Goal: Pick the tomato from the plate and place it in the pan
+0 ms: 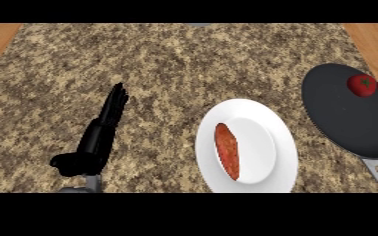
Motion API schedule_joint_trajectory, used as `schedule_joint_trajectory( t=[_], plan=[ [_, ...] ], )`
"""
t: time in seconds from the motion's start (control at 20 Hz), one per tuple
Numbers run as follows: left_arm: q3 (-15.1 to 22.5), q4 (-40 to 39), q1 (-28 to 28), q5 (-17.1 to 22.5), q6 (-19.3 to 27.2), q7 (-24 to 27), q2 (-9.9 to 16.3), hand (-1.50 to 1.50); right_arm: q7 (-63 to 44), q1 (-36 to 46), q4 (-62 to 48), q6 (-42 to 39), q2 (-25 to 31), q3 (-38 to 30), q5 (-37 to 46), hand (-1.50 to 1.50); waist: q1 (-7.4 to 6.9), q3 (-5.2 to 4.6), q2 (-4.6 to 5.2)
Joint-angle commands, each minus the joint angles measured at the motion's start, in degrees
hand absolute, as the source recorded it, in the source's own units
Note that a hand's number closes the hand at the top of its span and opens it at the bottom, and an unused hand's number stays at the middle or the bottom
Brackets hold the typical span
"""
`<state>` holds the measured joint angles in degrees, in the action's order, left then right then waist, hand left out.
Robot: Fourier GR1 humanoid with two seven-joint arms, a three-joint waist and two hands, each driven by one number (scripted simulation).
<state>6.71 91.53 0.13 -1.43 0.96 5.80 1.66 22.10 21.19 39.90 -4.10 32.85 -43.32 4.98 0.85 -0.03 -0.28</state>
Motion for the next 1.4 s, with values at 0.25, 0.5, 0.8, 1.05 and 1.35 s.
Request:
schedule_joint_trajectory(
  t=[0.25,0.5,0.8,1.05,1.35],
  plan=[
    [-0.9,-2.2,1.0,0.1,-1.5,3.3,0.7,0.0,-1.1,-17.9,21.5,-13.0,-4.7,0.1,-8.9,-1.5,-0.06,-0.05,0.06],
    [-0.9,-2.2,-0.3,-0.9,-0.6,2.4,0.0,0.0,5.9,-25.2,22.2,-12.5,-7.0,-0.7,-8.5,-1.5,-0.59,0.03,0.25],
    [0.4,0.0,-3.2,-1.5,0.0,-3.2,-1.3,0.0,-5.0,-28.7,39.3,-9.7,-12.5,2.8,-9.1,-1.5,-0.6,0.01,0.23],
    [-0.9,-1.5,-1.3,-0.4,-1.2,0.9,-0.3,0.0,-5.2,-29.7,37.1,-12.2,-7.9,-0.4,-10.2,-1.5,-0.69,0.02,0.26],
    [-0.2,-5.8,-2.7,-0.7,0.1,3.4,-1.5,0.0,-2.3,-34.8,40.5,-10.9,-12.3,0.8,-7.0,-1.5,-0.48,0.0,0.26]
  ],
)
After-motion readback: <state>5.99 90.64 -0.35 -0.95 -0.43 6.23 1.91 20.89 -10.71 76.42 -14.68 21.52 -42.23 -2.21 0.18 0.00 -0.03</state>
